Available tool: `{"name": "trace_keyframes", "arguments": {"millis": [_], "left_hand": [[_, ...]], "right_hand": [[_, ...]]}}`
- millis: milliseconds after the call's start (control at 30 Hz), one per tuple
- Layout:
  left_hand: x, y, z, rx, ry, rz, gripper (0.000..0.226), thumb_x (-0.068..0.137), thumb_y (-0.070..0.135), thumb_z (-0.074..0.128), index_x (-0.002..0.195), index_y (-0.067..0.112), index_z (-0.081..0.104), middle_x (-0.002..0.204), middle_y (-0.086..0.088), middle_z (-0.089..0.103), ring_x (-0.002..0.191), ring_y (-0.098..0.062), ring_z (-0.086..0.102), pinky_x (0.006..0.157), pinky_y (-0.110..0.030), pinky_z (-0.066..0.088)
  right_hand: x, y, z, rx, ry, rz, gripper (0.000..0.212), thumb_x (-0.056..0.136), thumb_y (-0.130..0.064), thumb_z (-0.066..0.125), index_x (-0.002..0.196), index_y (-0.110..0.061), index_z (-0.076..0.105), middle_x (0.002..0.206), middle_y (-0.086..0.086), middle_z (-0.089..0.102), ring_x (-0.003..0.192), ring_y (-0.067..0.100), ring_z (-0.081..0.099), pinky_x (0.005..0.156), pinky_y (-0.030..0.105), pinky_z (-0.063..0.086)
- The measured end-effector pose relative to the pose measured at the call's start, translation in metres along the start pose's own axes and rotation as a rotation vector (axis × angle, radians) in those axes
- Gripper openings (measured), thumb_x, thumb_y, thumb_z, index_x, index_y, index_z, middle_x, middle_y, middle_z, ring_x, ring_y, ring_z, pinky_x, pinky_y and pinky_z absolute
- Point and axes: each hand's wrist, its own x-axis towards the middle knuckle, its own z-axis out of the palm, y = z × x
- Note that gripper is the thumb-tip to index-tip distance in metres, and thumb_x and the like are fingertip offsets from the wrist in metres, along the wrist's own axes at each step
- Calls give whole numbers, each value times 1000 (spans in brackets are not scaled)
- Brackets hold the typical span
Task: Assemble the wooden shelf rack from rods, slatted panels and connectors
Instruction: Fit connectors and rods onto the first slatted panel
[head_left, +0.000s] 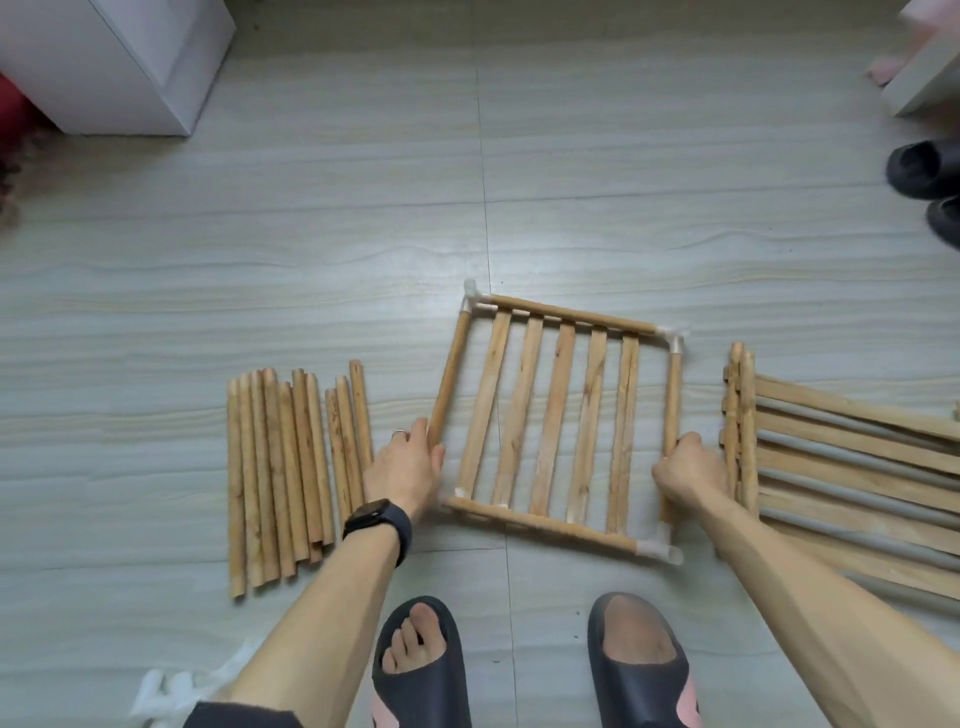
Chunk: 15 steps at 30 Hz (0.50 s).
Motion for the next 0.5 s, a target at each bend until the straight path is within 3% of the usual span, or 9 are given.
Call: {"name": "trace_keyframes", "arguments": {"millis": [100,167,233,300,400,467,500], "left_hand": [[-17,-3,7,12,180,133,49,100,34,48,147,20,40,138,-8,53,125,-28,50,96,-40,47],[-29,-4,17,20,190,184,54,99,37,50,149,21,37,148,-8,45,136,-26,41,108,-41,41],[-43,-2,34,9,152,151,57,99,45,48,151,23,36,156,-9,37,146,-26,30,117,-41,31],[-54,2,51,-128,48,52,64,99,52,45,155,25,28,162,-10,28,149,-28,26,119,-42,29],[-58,10,66,-270,-20,-9,82,99,51,49,161,21,6,160,-8,31,144,-28,32,113,-42,38],[-52,9,71,-208,13,32,88,99,41,53,161,18,-5,159,-8,33,137,-27,40,107,-39,45],[-48,7,71,-180,9,34,89,99,34,54,161,18,-7,161,-8,30,134,-27,42,104,-38,46]], "right_hand": [[-13,-2,1,26,-30,59,51,91,-19,55,136,-1,39,126,25,62,115,43,60,92,41,50],[-29,-7,8,18,-114,39,52,89,-25,57,133,2,47,115,22,70,105,38,68,93,42,55],[-52,-9,25,20,-234,-39,39,90,-35,59,112,-4,65,96,13,75,87,31,72,86,43,60],[-75,-11,44,-37,-303,-133,38,92,-52,58,88,-17,71,85,2,75,80,23,71,82,41,60],[-89,-10,57,-61,-96,-288,40,89,-64,54,81,-25,60,81,-6,67,79,18,62,74,36,55],[-83,-6,54,-48,68,-435,31,90,-61,55,99,-31,60,100,-6,63,96,18,58,81,37,53],[-77,-2,52,-115,86,-497,37,91,-60,56,116,-33,60,117,-3,60,112,20,53,90,39,50]]}}
